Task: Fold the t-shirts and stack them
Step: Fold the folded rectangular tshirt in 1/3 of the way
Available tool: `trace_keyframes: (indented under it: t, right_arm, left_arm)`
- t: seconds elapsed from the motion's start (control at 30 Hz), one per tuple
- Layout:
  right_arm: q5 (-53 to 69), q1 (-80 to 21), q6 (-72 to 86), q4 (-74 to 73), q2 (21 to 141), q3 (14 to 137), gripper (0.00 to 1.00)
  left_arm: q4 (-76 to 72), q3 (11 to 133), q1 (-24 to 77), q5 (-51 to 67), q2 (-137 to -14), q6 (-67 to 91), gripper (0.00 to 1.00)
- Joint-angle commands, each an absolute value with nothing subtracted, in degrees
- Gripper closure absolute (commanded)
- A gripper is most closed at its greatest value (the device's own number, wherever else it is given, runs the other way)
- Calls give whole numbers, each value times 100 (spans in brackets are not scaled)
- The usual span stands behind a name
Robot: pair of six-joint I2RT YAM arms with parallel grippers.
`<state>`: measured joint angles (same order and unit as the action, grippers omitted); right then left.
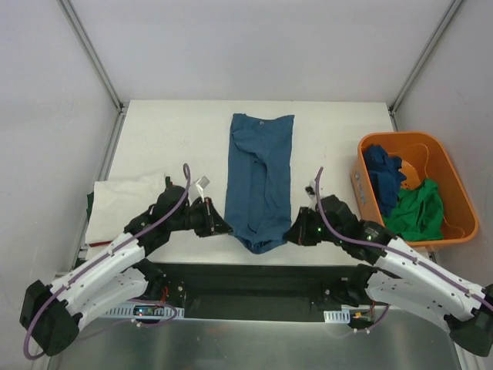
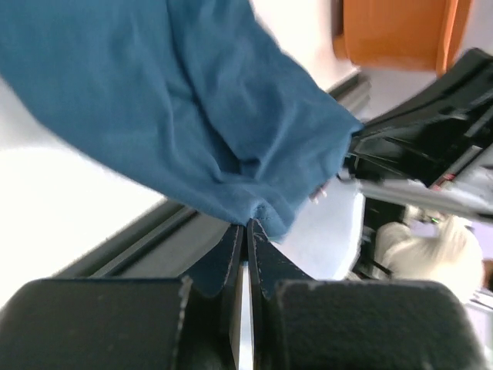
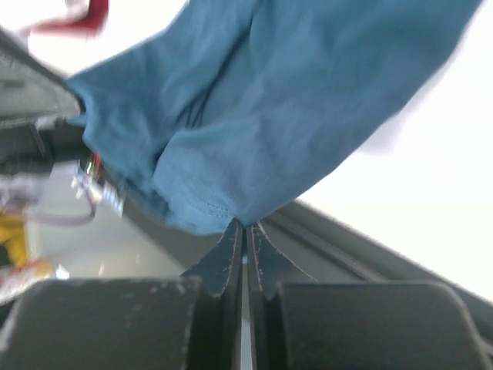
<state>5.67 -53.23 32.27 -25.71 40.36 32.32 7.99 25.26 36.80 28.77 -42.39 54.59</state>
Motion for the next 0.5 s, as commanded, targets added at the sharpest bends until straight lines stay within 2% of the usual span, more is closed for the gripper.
trace_keyframes:
  t: [0.0, 0.23, 0.37, 0.47]
  right_arm:
    - [35, -4633, 2242, -2822, 4762, 4287, 99]
    - [272, -3613, 1460, -2391, 6141, 5404, 99]
    - [176, -3148, 1064, -2320, 6749, 5967, 99]
    - [543, -2831, 941, -2242, 7241, 6362, 99]
  left_arm:
    - [765, 3496, 3586, 2093, -5078, 4633, 100]
    - [703, 4867, 3042, 1591, -6475, 4017, 100]
    - [677, 5431, 2716, 1792, -7118, 3824, 100]
    - [668, 5896, 2567, 1934, -7610, 3657, 100]
